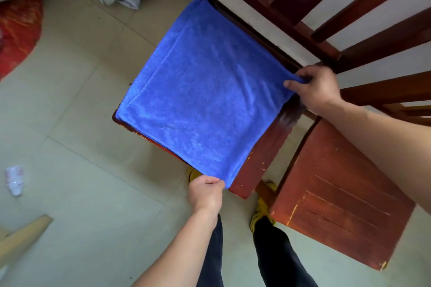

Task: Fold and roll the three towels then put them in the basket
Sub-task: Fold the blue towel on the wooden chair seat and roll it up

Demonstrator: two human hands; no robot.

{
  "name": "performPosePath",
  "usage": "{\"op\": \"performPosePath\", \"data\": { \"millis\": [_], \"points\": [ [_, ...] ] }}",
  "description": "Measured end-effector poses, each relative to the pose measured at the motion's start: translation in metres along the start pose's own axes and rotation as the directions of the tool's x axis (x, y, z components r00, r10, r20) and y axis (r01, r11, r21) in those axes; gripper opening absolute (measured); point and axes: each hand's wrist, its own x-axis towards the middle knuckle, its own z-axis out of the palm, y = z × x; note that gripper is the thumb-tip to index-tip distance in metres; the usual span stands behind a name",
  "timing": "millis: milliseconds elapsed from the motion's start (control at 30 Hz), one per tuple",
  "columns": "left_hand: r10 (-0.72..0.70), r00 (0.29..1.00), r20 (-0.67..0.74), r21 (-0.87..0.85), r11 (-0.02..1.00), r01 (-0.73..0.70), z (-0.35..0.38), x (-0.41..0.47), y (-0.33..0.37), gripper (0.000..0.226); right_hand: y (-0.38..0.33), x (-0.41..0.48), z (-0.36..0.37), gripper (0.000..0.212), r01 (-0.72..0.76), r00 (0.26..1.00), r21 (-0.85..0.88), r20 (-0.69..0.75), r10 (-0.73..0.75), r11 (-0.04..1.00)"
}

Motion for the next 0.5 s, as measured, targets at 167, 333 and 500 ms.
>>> {"op": "performPosePath", "data": {
  "millis": [167, 333, 500],
  "points": [
    [0.037, 0.991, -0.129, -0.112, 0.992, -0.052, 0.01, -0.006, -0.011, 0.018, 0.007, -0.017, -0.015, 0.042, 0.059, 0.998, 0.035, -0.037, -0.058, 0.998],
    [0.188, 0.917, -0.352, -0.204, 0.941, -0.271, 0.013, -0.017, -0.01, 0.022, 0.008, -0.031, -0.037, 0.041, 0.112, 0.986, 0.23, -0.15, -0.078, 0.967],
    [0.419, 0.769, -0.483, -0.154, 0.824, -0.546, 0.007, -0.042, -0.013, 0.025, -0.004, -0.034, -0.048, 0.038, 0.156, 0.987, 0.463, -0.113, -0.117, 0.873]
  ]
}}
